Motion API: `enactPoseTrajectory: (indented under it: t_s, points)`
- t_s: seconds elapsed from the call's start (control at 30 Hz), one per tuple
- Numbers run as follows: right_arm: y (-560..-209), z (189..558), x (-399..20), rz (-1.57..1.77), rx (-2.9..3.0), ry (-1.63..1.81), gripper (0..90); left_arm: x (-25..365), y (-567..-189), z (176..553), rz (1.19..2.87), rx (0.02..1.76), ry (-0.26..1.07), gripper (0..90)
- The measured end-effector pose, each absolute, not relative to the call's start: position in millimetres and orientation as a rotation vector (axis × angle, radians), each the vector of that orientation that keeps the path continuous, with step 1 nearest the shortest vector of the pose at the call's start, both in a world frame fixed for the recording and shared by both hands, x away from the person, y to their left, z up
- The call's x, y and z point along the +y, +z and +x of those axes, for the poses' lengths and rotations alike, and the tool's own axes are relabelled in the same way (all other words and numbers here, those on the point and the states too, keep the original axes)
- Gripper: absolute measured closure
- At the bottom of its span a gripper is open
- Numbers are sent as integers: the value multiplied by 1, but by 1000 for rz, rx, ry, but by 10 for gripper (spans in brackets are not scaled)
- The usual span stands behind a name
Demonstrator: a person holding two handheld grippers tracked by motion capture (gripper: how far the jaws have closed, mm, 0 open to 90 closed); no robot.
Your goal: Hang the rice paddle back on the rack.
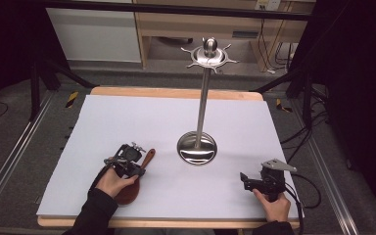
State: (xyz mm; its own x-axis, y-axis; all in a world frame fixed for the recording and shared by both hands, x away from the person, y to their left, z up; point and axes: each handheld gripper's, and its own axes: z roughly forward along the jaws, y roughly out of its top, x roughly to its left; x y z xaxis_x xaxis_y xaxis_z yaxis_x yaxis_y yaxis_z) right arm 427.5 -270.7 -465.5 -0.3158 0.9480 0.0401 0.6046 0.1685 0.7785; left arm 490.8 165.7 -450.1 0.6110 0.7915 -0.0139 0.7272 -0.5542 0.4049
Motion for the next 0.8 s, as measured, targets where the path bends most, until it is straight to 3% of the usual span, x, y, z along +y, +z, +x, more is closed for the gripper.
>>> enactPoseTrajectory:
  t_s: [0.33,0.53,0.8]
  points:
    - [-466,428,-271,1452,1999,991,88,168,-448,490,2528,1183,225,751]
    - [-465,428,-271,1465,2005,992,88,167,-447,493,2571,1174,215,686]
    - [-465,428,-271,1467,2011,997,88,166,-447,498,2584,1200,171,670]
